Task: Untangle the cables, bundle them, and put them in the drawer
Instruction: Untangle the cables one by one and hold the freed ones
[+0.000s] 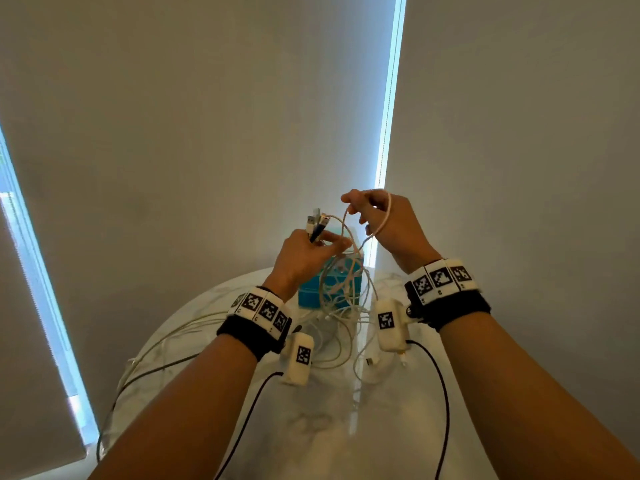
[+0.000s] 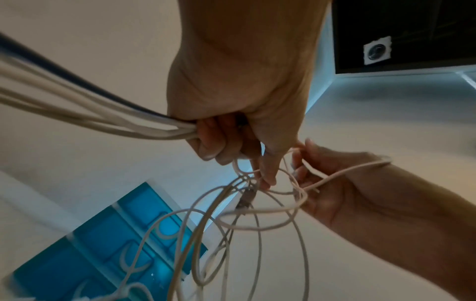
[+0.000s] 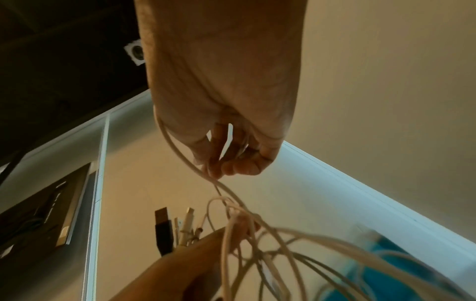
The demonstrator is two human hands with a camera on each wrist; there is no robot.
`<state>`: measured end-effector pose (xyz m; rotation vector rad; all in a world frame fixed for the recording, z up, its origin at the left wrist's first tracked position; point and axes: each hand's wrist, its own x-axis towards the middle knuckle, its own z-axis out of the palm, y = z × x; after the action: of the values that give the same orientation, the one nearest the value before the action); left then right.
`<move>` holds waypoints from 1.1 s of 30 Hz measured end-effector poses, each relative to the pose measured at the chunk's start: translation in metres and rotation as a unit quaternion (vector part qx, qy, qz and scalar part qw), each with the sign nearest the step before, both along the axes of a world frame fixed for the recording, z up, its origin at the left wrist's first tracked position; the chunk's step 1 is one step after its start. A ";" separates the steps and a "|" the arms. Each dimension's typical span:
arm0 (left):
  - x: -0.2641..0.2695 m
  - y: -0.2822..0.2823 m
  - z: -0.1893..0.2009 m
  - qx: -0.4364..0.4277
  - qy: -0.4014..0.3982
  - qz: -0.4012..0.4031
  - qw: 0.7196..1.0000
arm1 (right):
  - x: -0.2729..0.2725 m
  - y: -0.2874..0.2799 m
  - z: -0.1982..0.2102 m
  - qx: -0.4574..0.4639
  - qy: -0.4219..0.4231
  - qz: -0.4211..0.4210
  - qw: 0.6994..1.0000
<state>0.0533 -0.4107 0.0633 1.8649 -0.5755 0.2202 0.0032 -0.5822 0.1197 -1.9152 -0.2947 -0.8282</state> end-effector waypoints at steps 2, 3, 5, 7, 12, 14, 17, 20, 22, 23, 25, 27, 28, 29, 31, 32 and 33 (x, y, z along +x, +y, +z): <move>0.006 0.004 -0.004 -0.051 0.021 0.015 0.998 | -0.001 0.002 -0.025 0.070 0.072 0.010 0.995; 0.008 0.005 -0.005 -0.071 0.027 0.024 0.997 | -0.001 0.005 -0.043 0.083 0.125 0.015 0.989; 0.010 0.006 -0.006 -0.090 0.039 0.042 0.994 | -0.004 0.013 -0.080 0.058 0.218 0.039 0.973; 0.012 0.007 -0.008 -0.105 0.038 0.064 0.992 | -0.004 0.013 -0.106 0.030 0.239 0.054 0.969; 0.019 0.032 0.011 -0.314 0.076 0.119 0.939 | 0.008 -0.018 -0.123 -0.181 0.223 -0.063 0.956; 0.021 0.041 0.019 -0.324 0.077 0.098 0.938 | 0.014 -0.034 -0.129 -0.273 0.241 -0.153 0.919; 0.011 0.042 0.025 -0.219 0.057 0.091 0.970 | 0.012 -0.039 -0.118 -0.230 0.203 -0.174 0.936; 0.007 0.037 0.018 -0.071 -0.001 0.101 0.992 | -0.001 -0.013 -0.071 0.005 0.117 -0.078 0.990; 0.004 0.032 0.012 0.049 -0.055 0.104 0.992 | -0.009 0.005 -0.037 0.087 0.159 0.006 0.983; 0.003 0.030 0.009 0.096 -0.066 0.097 0.988 | -0.011 0.010 -0.026 0.065 0.168 0.013 0.984; -0.002 0.028 0.007 0.137 -0.045 0.048 0.988 | -0.011 0.012 -0.016 -0.006 0.136 -0.034 0.990; -0.004 0.036 0.011 0.130 0.002 0.004 0.992 | -0.002 -0.004 -0.018 -0.015 0.117 -0.110 0.987; -0.004 0.044 0.015 0.112 0.019 0.001 0.994 | 0.003 -0.016 -0.022 0.014 0.129 -0.130 0.983; -0.002 0.054 0.021 0.084 0.029 0.010 0.996 | 0.007 -0.029 -0.027 0.047 0.148 -0.140 0.978; 0.001 0.076 0.033 0.001 0.037 0.056 0.998 | 0.009 -0.050 -0.034 0.091 0.182 -0.150 0.968; 0.001 0.088 0.037 -0.060 0.038 0.077 0.995 | 0.011 -0.056 -0.037 0.104 0.191 -0.158 0.963; 0.000 0.098 0.039 -0.129 0.036 0.093 0.987 | 0.014 -0.060 -0.040 0.112 0.192 -0.166 0.961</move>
<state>0.0532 -0.3122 0.1027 1.6673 -0.3065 0.3345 0.0168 -0.6426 0.0798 -1.8844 0.3517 -0.6505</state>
